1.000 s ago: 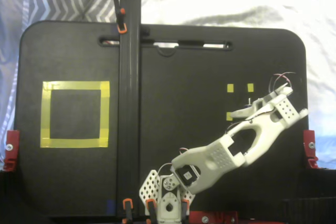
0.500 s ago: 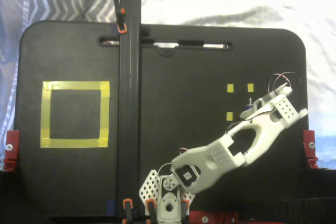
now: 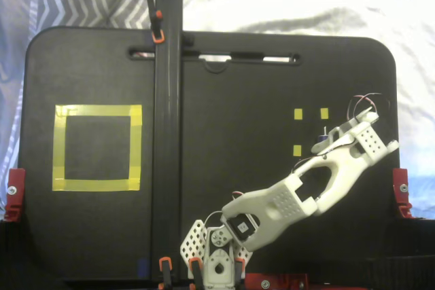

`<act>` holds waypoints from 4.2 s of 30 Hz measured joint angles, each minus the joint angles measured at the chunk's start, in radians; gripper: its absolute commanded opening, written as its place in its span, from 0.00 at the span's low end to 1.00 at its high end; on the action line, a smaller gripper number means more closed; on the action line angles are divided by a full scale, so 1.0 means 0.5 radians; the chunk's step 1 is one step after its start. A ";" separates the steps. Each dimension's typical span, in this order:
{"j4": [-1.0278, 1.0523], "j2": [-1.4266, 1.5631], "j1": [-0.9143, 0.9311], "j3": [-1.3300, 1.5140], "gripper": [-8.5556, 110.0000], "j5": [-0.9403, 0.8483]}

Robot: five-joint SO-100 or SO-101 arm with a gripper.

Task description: Grasp a block and put it in the designated area.

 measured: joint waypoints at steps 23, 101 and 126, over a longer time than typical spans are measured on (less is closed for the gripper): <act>0.356 0.537 -0.114 0.003 0.19 0.150; 0.061 0.973 -3.304 0.785 0.19 3.353; -0.147 0.795 -3.636 0.825 0.19 3.629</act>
